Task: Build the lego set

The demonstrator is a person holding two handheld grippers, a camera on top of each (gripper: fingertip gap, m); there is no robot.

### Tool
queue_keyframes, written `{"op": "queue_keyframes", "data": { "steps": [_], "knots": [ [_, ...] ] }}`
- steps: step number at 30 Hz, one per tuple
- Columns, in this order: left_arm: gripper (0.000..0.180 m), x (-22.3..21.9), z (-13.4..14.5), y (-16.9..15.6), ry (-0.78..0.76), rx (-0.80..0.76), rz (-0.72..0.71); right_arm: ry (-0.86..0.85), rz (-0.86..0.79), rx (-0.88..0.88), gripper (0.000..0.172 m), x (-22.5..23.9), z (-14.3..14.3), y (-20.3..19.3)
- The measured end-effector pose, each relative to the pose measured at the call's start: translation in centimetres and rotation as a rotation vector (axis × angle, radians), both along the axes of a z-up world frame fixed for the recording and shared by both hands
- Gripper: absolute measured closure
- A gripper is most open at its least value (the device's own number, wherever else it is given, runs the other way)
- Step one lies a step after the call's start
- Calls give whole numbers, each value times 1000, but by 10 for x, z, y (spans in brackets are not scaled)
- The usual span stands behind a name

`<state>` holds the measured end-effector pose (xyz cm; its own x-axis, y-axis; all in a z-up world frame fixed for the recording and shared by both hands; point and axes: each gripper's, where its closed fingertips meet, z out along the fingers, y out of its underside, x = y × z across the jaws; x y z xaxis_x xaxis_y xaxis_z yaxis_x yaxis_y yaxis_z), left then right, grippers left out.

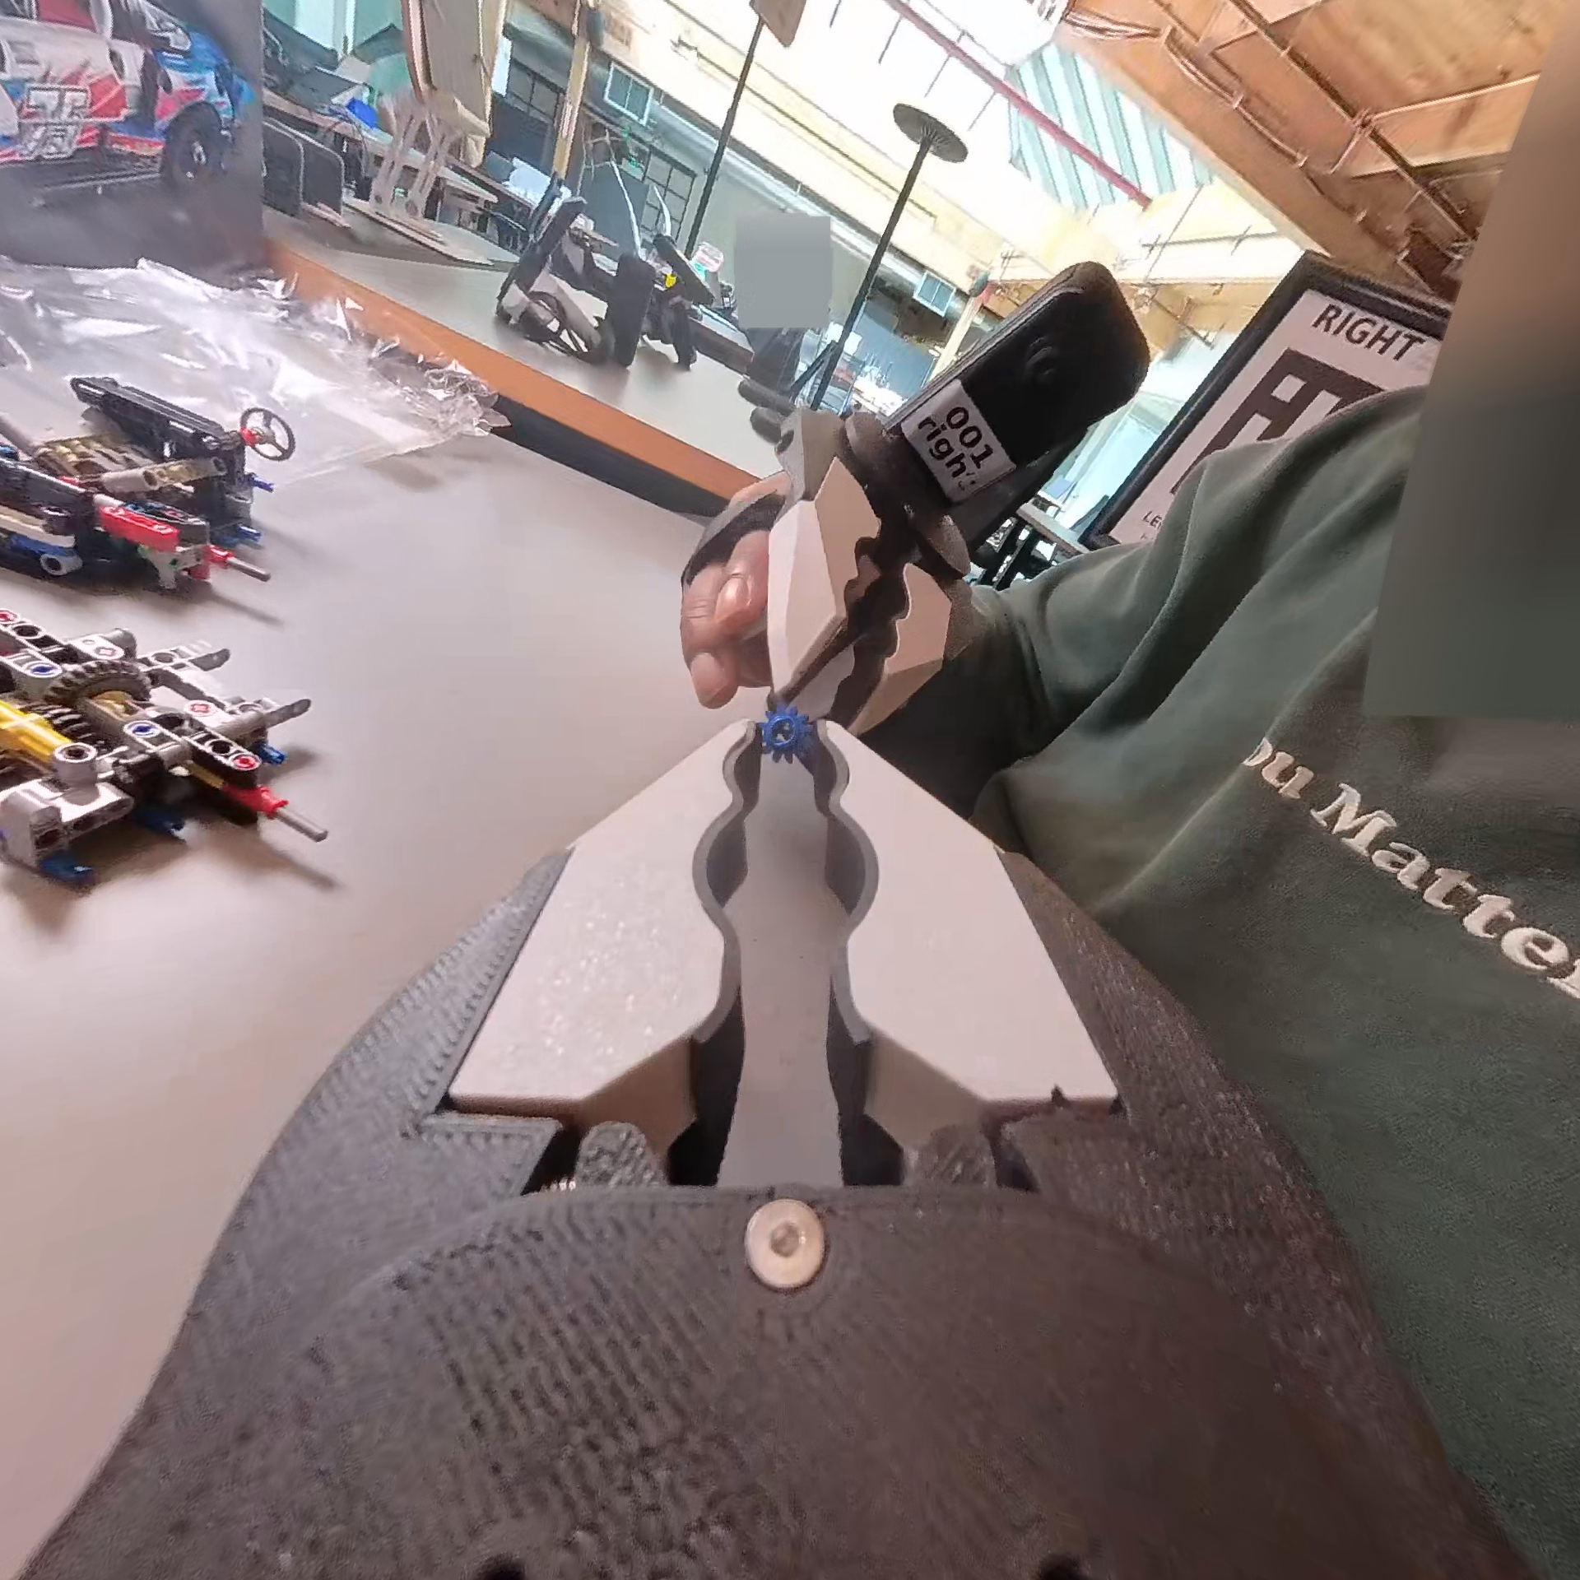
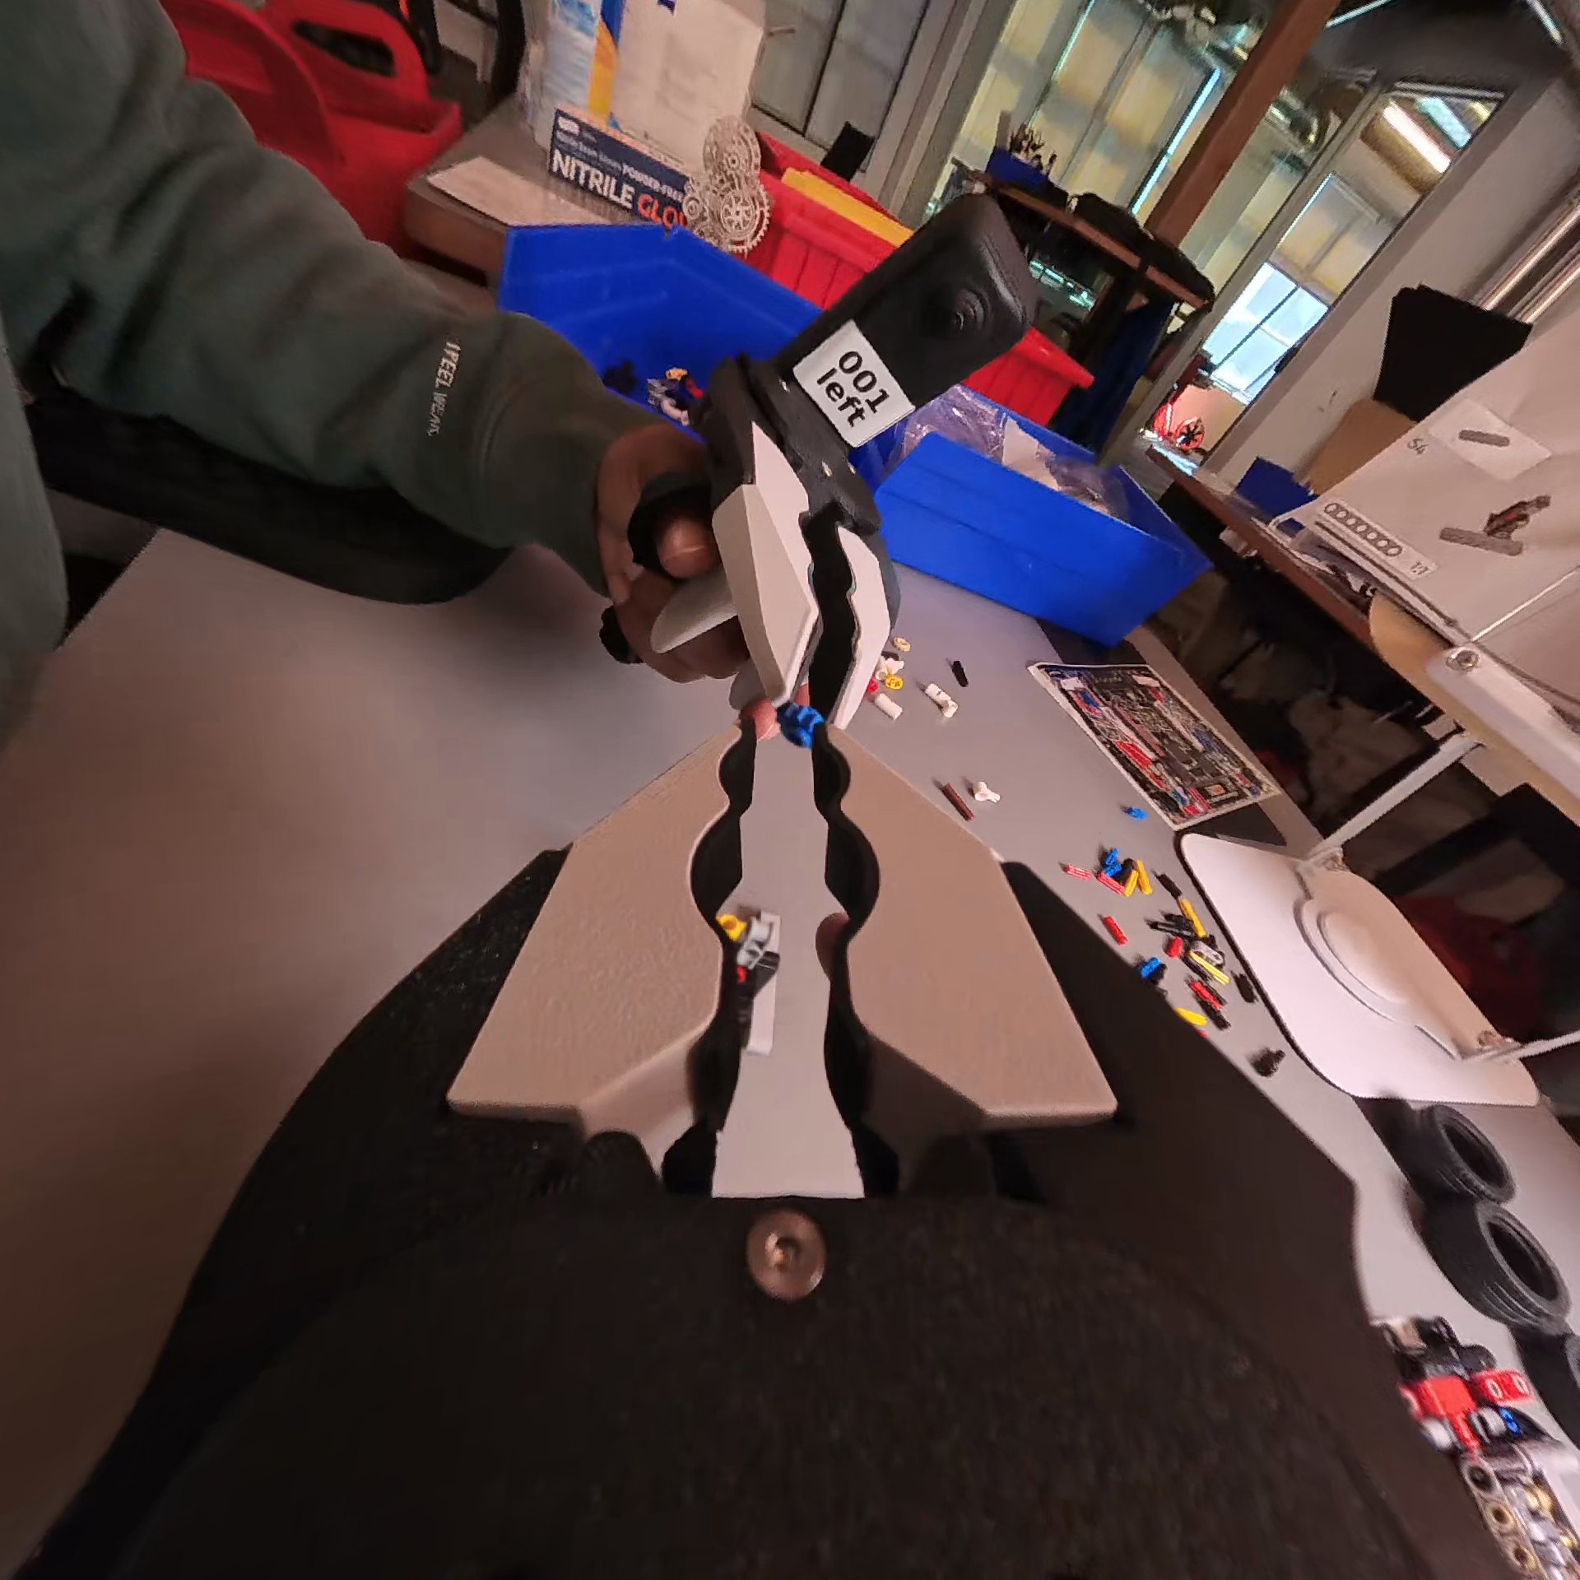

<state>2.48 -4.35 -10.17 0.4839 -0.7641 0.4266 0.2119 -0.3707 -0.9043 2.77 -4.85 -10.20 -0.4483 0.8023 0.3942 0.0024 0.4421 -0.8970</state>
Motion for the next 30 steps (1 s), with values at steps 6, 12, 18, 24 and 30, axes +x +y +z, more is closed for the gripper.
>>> {"op": "queue_keyframes", "data": {
  "steps": [6, 12, 18, 24, 30],
  "knots": [
    [172, 6, 2, -3, -39, -2, -24, 16, -13, 4, 160, 1, 3, -2],
    [172, 5, 11, -2, -159, -25, -38, 82, -36, -4, 161, -1, 14, 1],
    [172, 9, 14, -4, -226, -42, -73, 85, -20, 7, 157, 1, 14, -1],
    [172, 10, 15, -4, -261, -62, -89, 96, -15, 38, 162, 1, 14, -4],
    [163, 13, 11, -10, -259, -113, -152, 91, 37, 86, 163, 6, 12, -12]
  ]
}}
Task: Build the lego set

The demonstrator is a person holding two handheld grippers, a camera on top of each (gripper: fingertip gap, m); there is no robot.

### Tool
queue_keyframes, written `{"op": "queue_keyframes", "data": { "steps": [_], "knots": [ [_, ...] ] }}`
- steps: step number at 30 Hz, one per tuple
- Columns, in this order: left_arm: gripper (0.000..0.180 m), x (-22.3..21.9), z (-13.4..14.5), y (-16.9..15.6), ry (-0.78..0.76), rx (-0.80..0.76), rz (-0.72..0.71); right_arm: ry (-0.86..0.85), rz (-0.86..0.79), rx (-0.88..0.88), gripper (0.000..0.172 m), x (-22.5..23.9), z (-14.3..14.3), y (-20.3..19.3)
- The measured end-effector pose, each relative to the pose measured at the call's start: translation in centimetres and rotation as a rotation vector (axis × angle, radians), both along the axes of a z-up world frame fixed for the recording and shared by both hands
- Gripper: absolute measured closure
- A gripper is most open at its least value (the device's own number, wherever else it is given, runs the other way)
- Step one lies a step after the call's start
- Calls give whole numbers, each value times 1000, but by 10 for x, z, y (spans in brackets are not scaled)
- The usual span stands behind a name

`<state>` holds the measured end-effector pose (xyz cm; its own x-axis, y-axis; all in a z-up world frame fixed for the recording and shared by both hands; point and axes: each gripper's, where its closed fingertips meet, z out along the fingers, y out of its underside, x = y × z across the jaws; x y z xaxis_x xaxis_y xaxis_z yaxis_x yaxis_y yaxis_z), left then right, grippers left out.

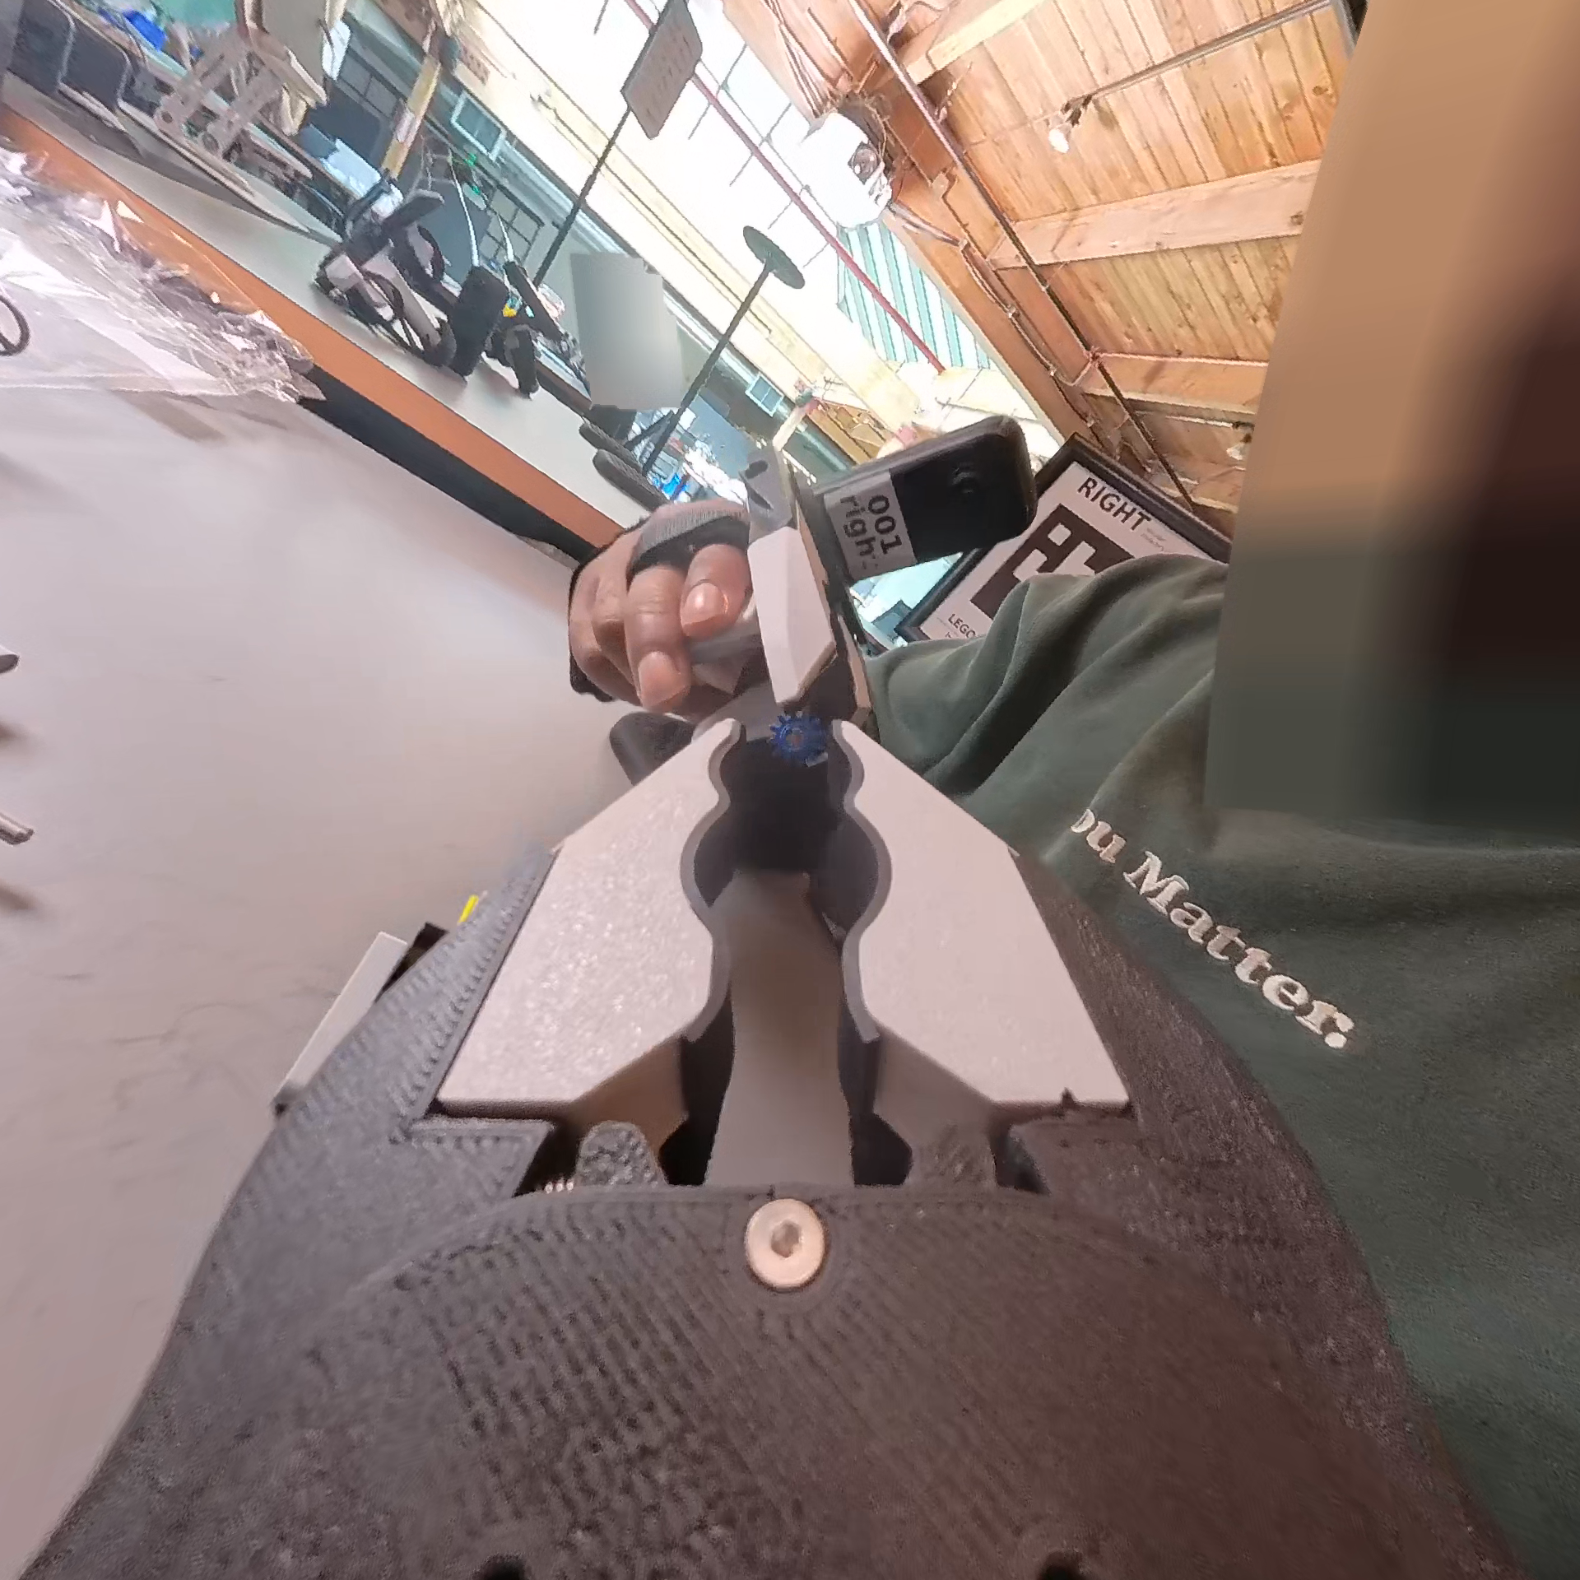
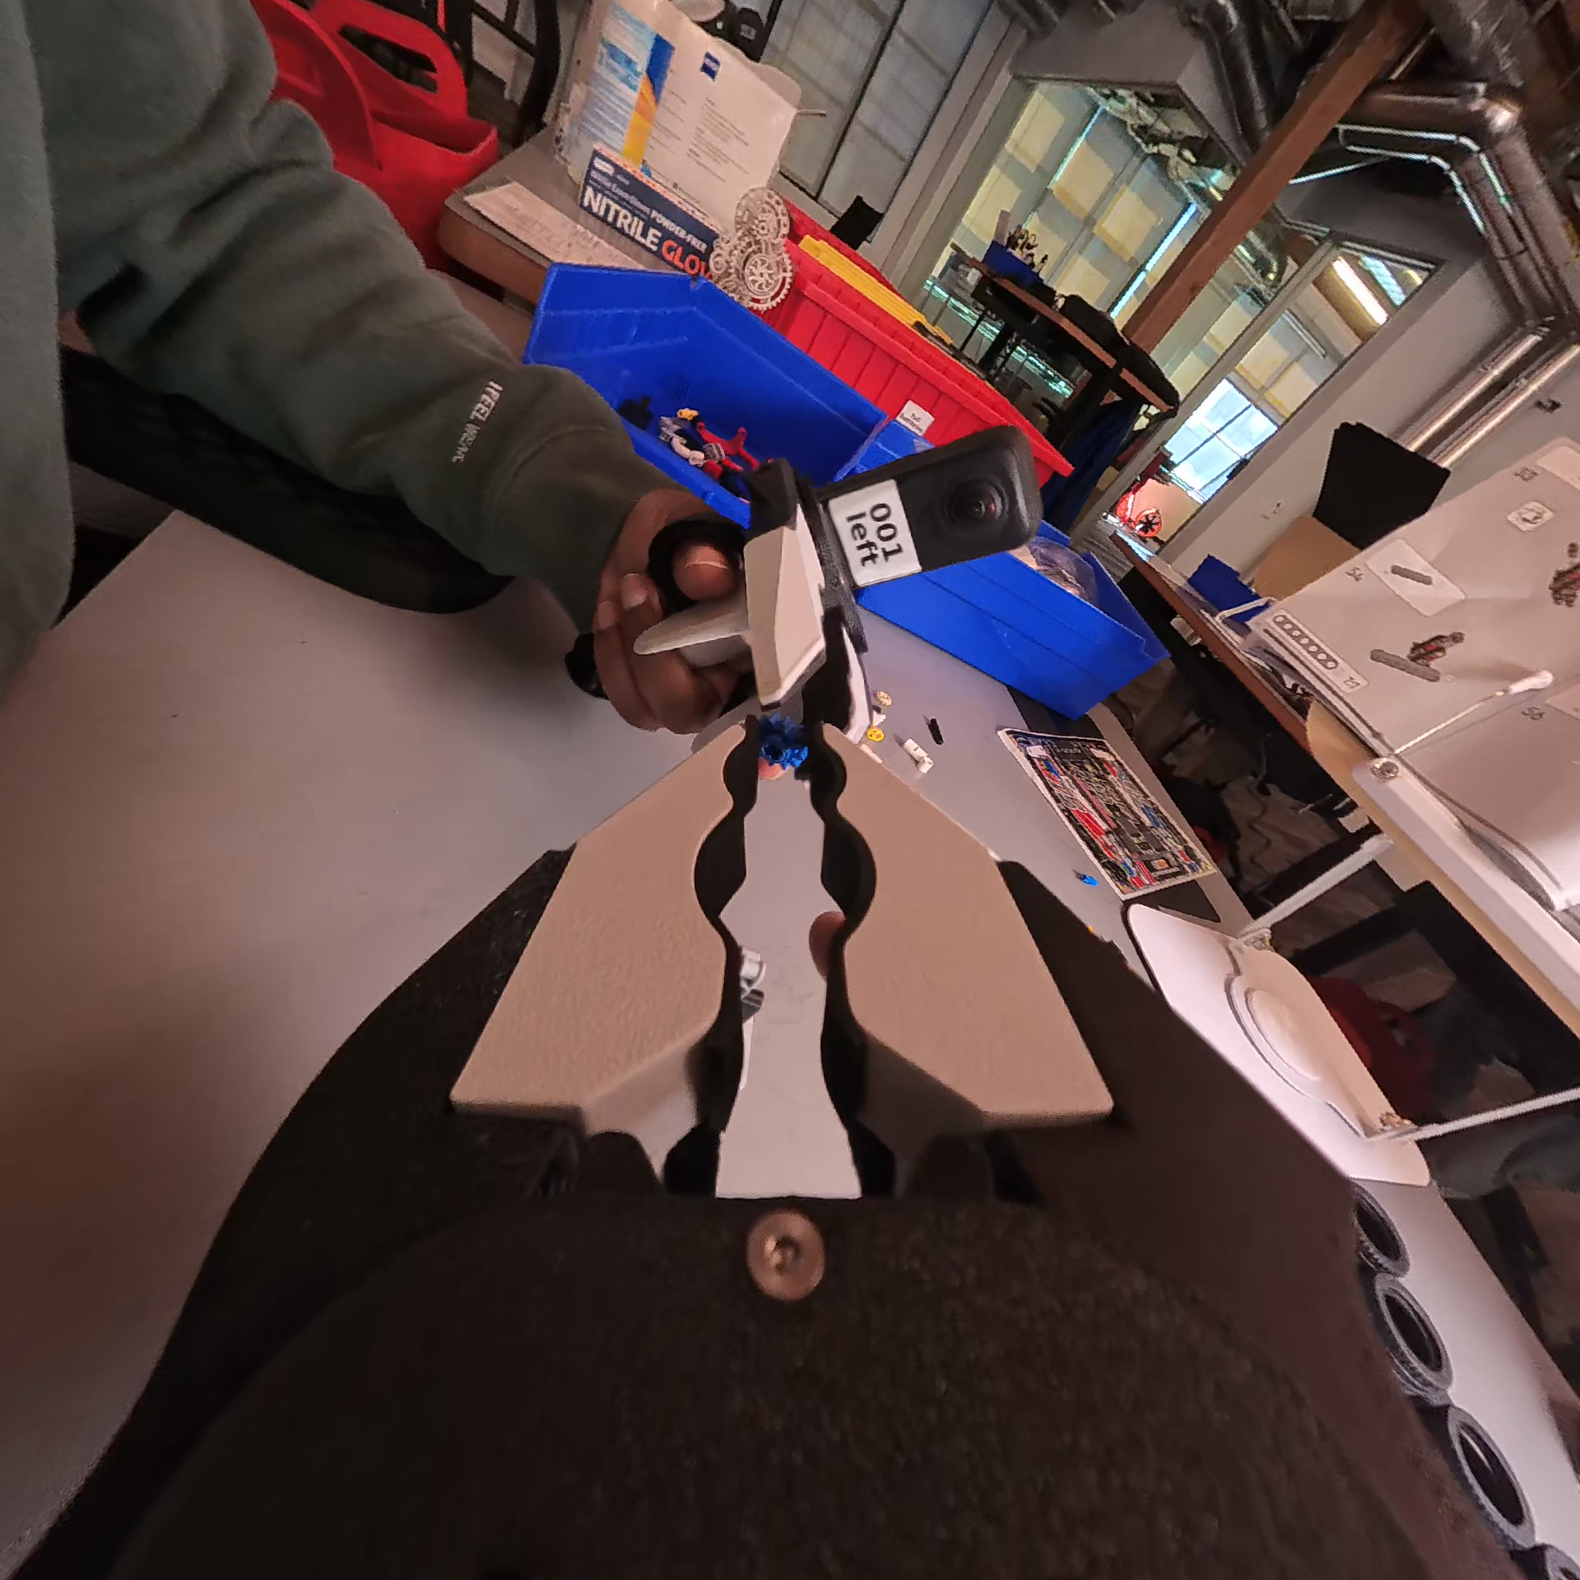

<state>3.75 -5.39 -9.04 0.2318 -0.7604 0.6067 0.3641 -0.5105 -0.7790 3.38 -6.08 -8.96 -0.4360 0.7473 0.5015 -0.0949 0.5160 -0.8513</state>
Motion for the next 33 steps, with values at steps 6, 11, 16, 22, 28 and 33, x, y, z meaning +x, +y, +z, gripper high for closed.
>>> {"op": "queue_keyframes", "data": {
  "steps": [6, 11, 16, 22, 28, 33],
  "knots": [
    [168, 14, -9, -14, 47, -27, -129, -52, 82, 43, 163, 7, -10, -13],
    [168, 20, -20, -20, 137, -27, -179, -116, 129, 80, 163, 11, -20, -19],
    [167, 22, -37, -22, 322, 5, -200, -203, 165, 98, 163, 14, -37, -22],
    [168, 23, -44, -24, 373, 1, -229, -246, 186, 109, 163, 14, -44, -24],
    [168, 20, -50, -18, 476, 61, -189, -259, 153, 121, 162, 11, -49, -17],
    [168, -5, -75, 5, 735, 167, -29, -379, -1, 75, 152, 14, -57, 30]
  ]
}}
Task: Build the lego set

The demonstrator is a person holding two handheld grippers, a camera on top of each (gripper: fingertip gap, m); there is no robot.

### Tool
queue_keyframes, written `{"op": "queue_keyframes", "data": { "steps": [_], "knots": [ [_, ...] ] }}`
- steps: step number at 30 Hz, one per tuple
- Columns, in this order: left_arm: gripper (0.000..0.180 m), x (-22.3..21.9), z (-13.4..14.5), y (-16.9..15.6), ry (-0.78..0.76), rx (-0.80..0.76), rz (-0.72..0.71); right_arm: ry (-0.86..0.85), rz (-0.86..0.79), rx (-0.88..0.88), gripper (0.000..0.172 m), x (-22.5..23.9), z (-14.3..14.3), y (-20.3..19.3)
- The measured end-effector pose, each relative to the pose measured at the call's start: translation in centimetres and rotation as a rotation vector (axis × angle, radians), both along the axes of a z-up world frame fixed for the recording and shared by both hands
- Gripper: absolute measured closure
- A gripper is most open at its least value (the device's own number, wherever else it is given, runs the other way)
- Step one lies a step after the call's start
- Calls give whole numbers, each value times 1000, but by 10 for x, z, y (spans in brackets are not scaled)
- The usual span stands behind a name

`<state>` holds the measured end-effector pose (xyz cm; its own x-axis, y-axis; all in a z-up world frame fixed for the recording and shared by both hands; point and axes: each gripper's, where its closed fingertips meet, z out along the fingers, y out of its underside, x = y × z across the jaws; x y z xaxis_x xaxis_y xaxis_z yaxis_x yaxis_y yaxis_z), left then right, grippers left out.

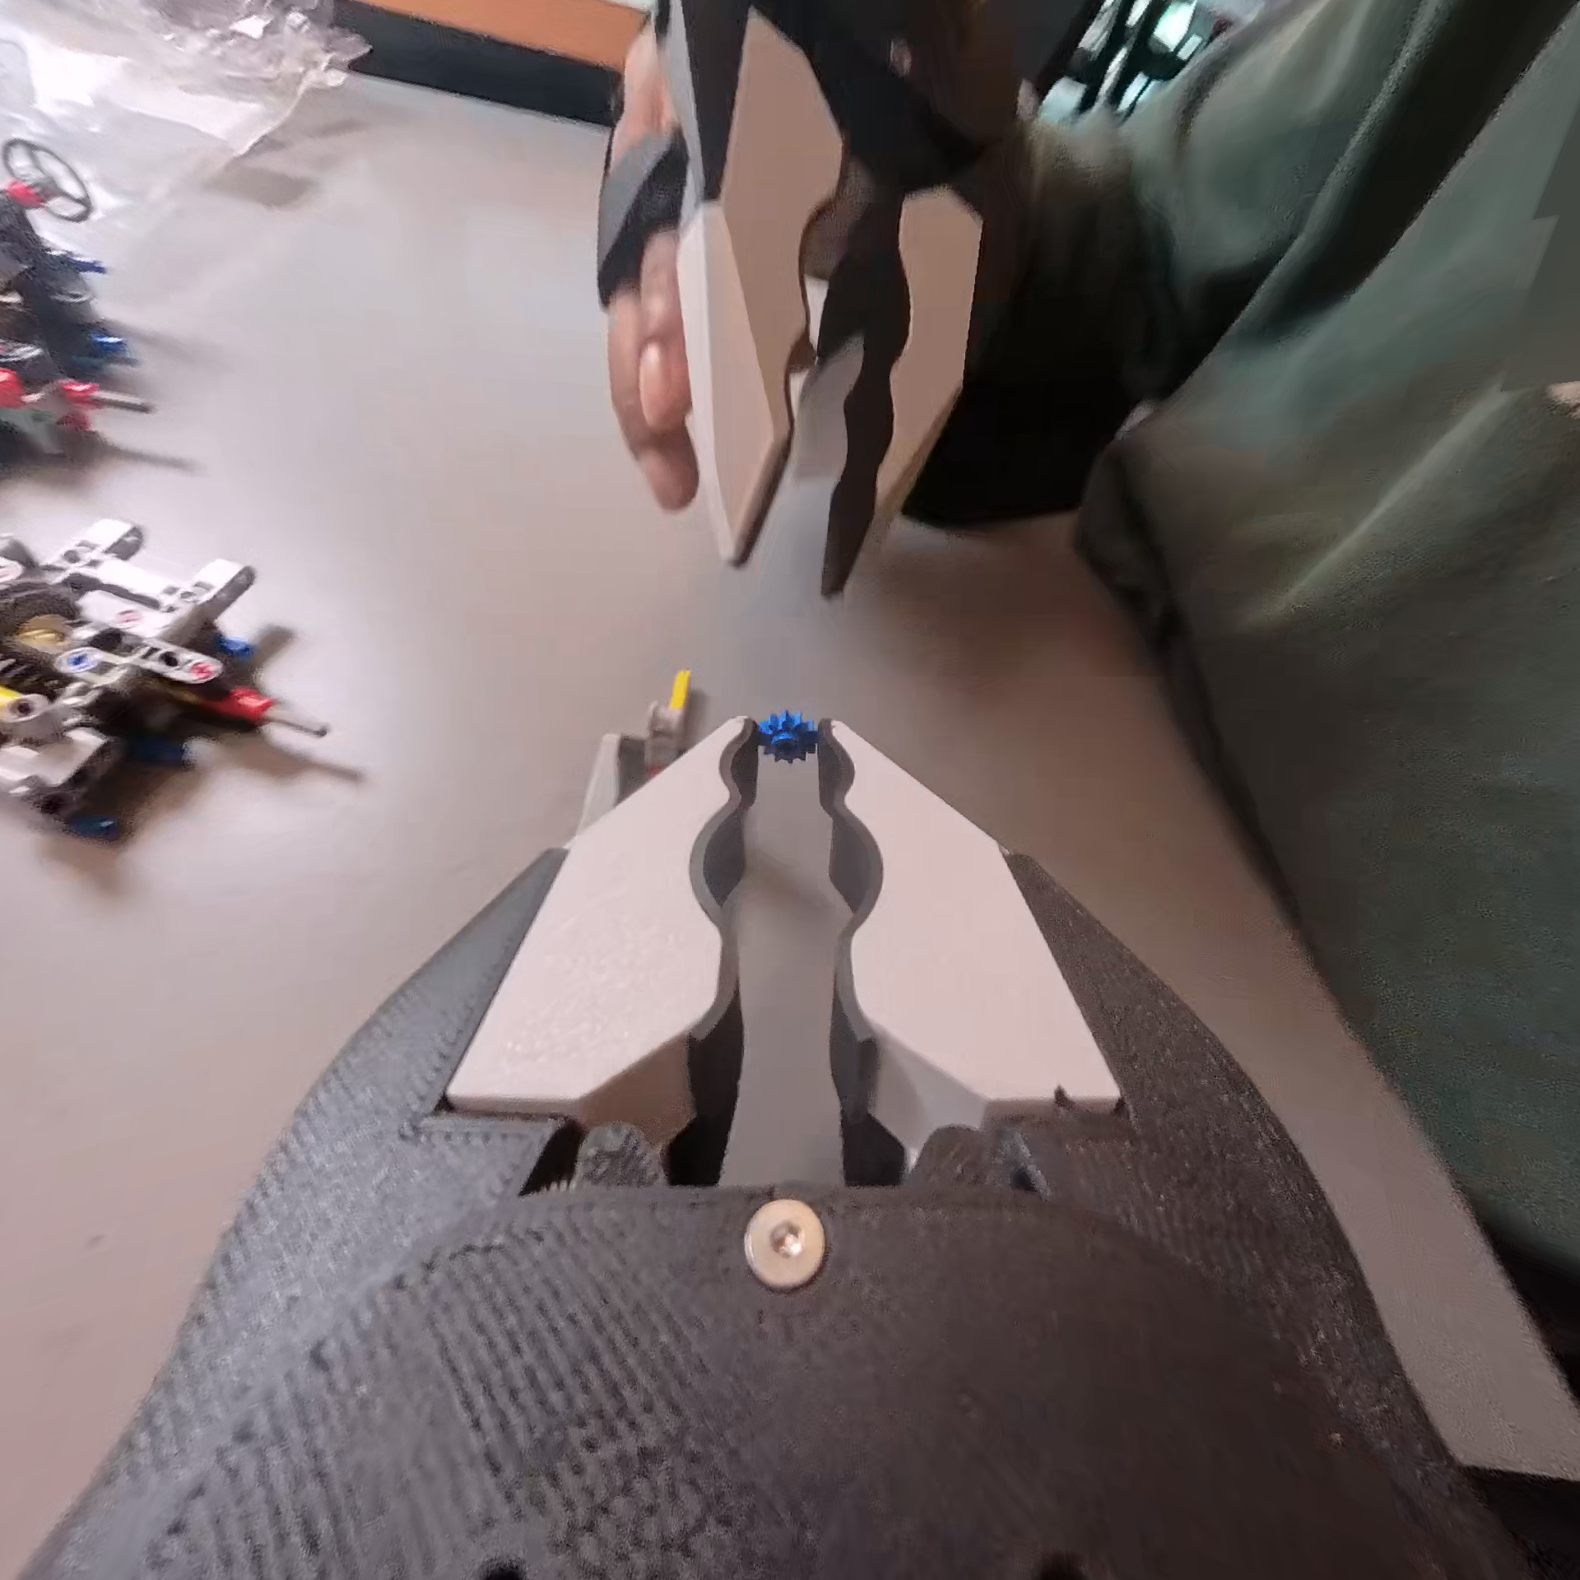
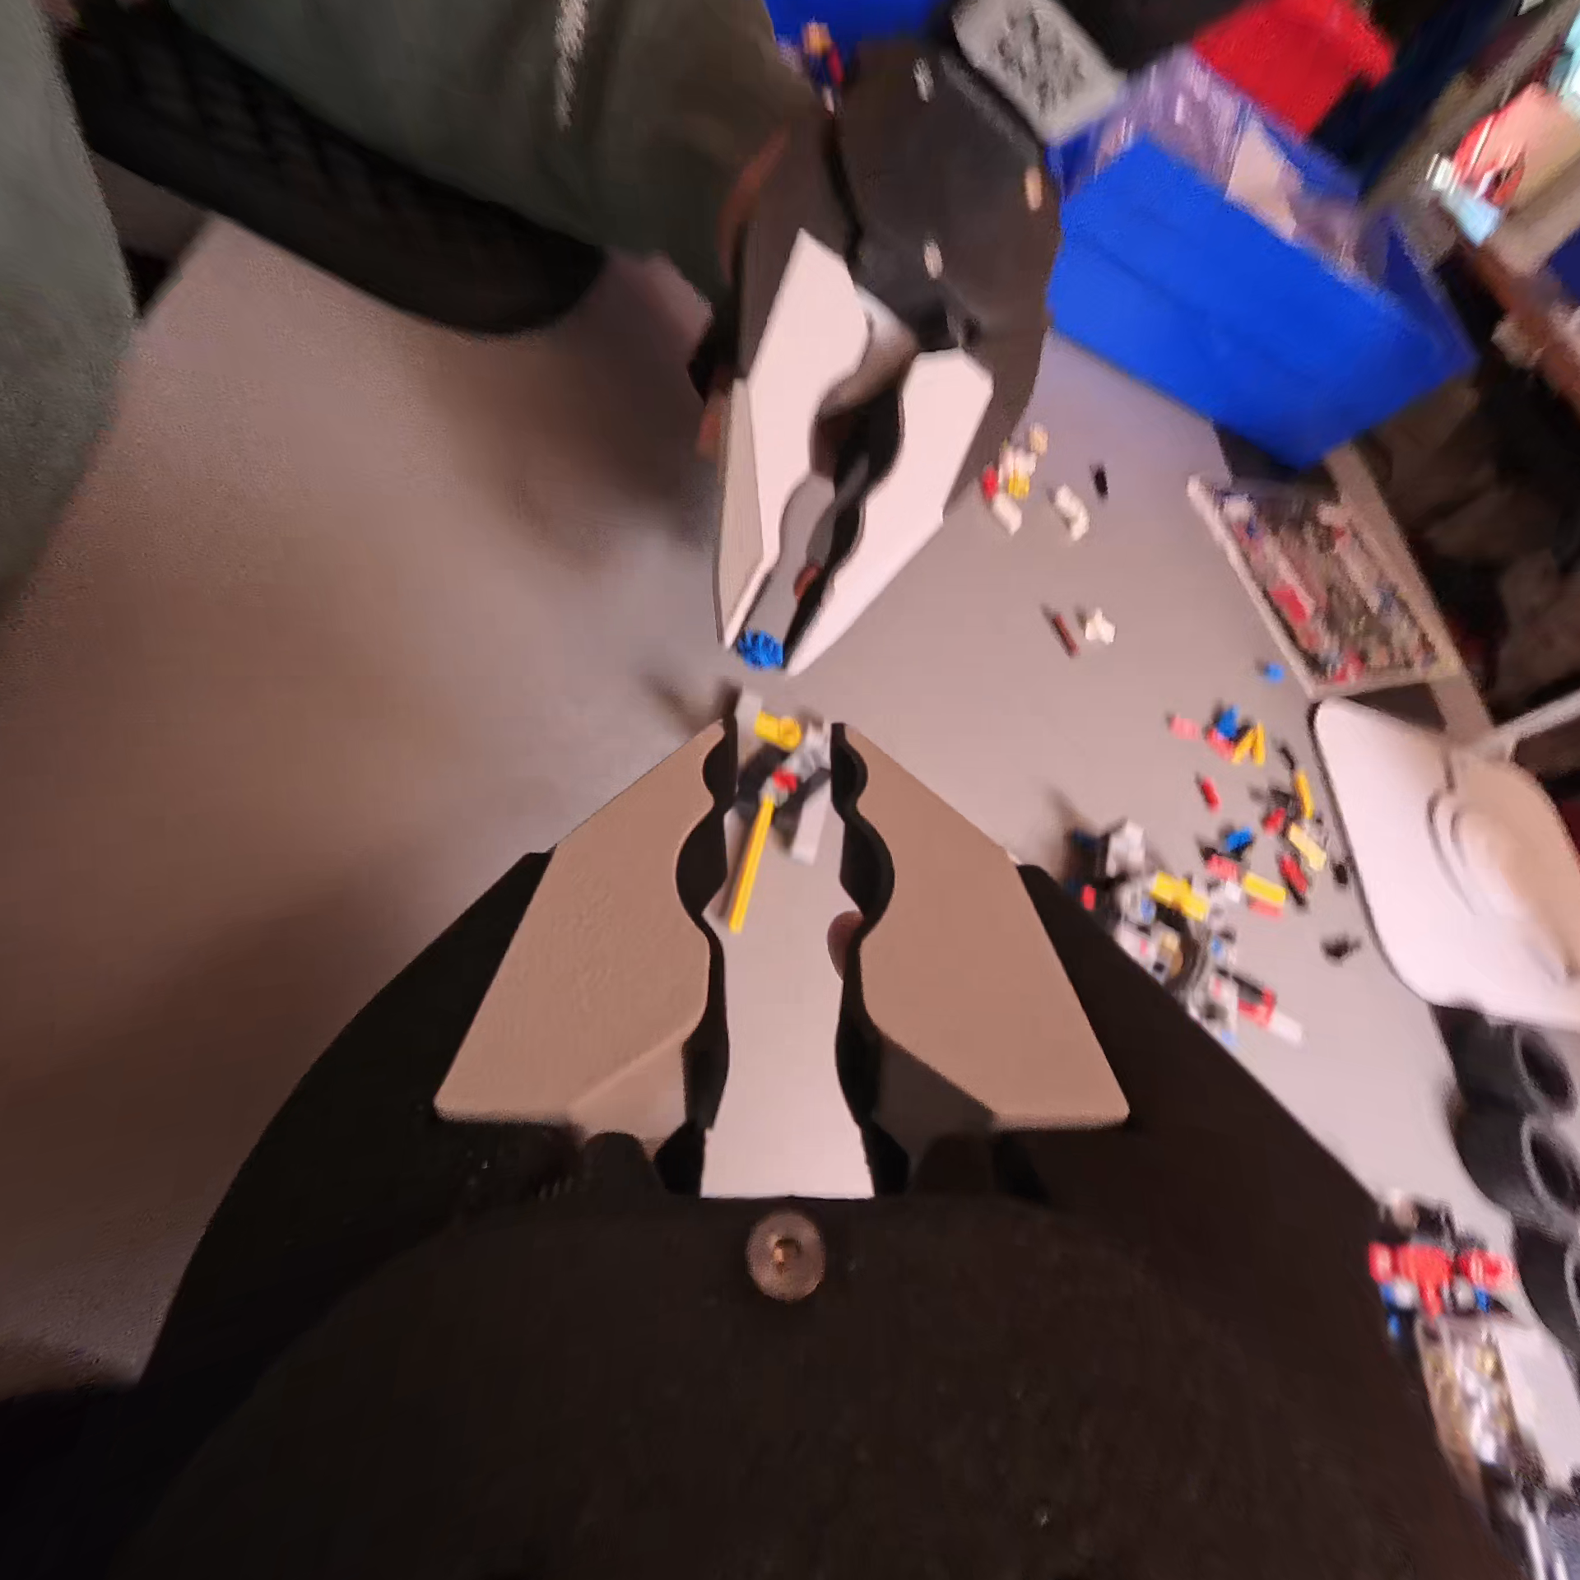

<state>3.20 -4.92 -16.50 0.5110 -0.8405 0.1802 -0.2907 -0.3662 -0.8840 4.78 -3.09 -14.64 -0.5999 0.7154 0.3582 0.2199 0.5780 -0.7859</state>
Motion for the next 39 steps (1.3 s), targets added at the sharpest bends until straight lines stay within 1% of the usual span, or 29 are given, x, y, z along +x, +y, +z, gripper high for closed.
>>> {"op": "queue_keyframes", "data": {
  "steps": [2, 4, 5, 7, 9, 12, 14, 17, 19, 21, 26, 32, 36, 39],
  "knots": [
    [168, -5, -10, 6, 72, 46, 15, -99, -56, 27, 156, 5, -20, 16],
    [168, -5, -19, 8, 100, 62, 3, -138, -72, 35, 157, 5, -33, 18],
    [168, -5, -19, 9, 82, 68, -2, -142, -73, 32, 157, 3, -37, 17],
    [169, -3, -10, 9, -4, 95, -7, -119, -77, 19, 157, -2, -35, 13],
    [168, -3, 10, 7, -104, 152, -9, -64, -73, -33, 157, -9, -26, 7],
    [168, -6, 41, 4, -256, 237, -3, 63, -30, -164, 157, -15, 3, -9],
    [169, -8, 60, 0, -353, 279, -3, 113, -14, -270, 158, -17, 19, -18],
    [168, -9, 76, -3, -441, 313, -6, 151, 14, -406, 155, -17, 35, -29],
    [169, -9, 81, -5, -465, 320, -7, 147, 21, -454, 149, -17, 38, -33],
    [169, -7, 82, -6, -472, 324, -11, 141, 18, -479, 145, -19, 39, -35],
    [169, -3, 79, -7, -455, 324, -18, 162, 33, -531, 141, -18, 48, -40],
    [168, -2, 75, -7, -413, 328, -14, 157, 29, -516, 139, -18, 46, -39],
    [168, -2, 68, -5, -339, 337, -1, 141, 24, -492, 138, -18, 41, -38],
    [168, -5, 57, -1, -232, 339, 23, 104, 17, -427, 136, -17, 30, -33]
  ]
}}
